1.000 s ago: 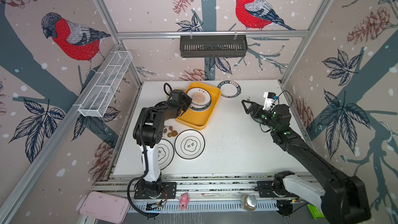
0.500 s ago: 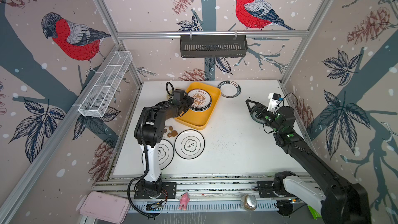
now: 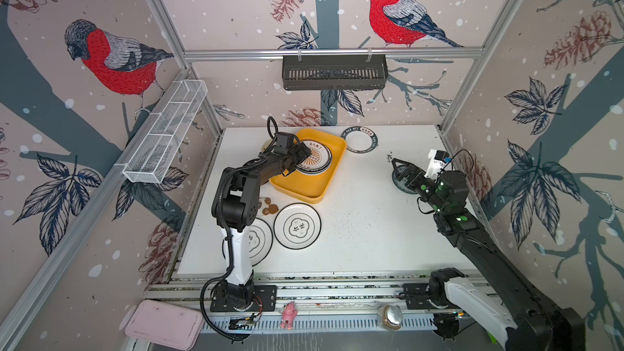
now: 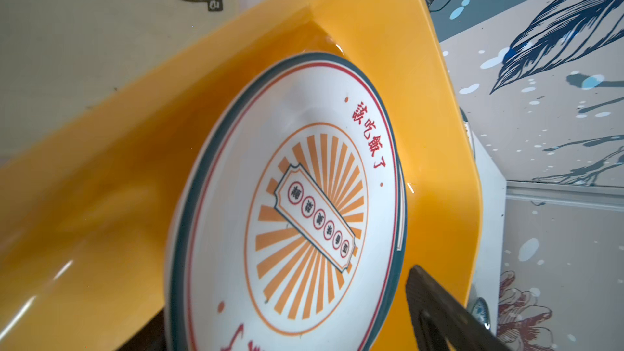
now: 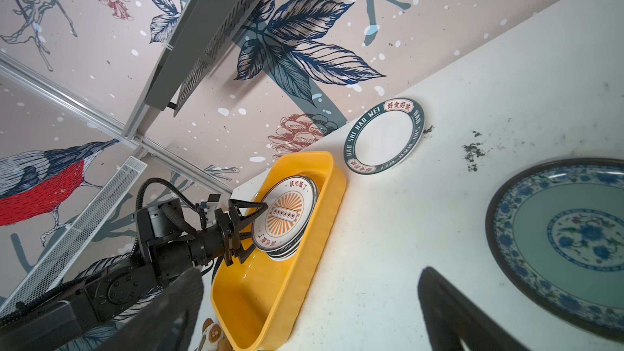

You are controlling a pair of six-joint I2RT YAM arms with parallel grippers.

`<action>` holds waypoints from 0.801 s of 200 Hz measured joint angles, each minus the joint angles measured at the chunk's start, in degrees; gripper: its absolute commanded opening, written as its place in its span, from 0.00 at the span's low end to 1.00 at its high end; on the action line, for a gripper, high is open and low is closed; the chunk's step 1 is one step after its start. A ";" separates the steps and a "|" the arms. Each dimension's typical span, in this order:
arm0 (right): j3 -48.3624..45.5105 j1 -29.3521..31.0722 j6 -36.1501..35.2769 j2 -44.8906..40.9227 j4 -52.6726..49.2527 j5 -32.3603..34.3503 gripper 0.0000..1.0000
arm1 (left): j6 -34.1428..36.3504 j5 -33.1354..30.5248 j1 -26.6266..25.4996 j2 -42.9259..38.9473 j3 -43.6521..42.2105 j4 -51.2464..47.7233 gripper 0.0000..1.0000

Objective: Place the plates into the plastic bin on the countertop

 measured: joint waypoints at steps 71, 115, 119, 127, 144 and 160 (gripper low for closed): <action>0.00 -1.38 -0.13 0.55 -1.01 1.14 1.00 | 7.56 -1.46 -0.17 0.72 3.89 -7.98 0.96; 0.00 -2.05 -0.09 1.18 -1.68 1.70 1.00 | 11.23 -1.70 -0.35 2.93 8.41 -13.22 0.96; 0.00 -2.12 -0.09 1.20 -1.77 1.75 1.00 | 11.78 -1.73 -0.35 2.97 8.61 -13.62 0.96; 0.00 -2.25 -0.09 1.31 -1.88 1.79 1.00 | 12.09 -1.79 -0.42 3.10 9.11 -14.51 0.96; 0.00 -2.54 -0.07 1.55 -1.92 2.03 1.00 | 13.16 -1.73 -0.46 3.34 10.23 -16.20 0.96; 0.00 -2.80 -0.02 1.81 -1.95 2.10 1.00 | 13.55 -1.40 -0.57 3.26 10.45 -16.87 0.96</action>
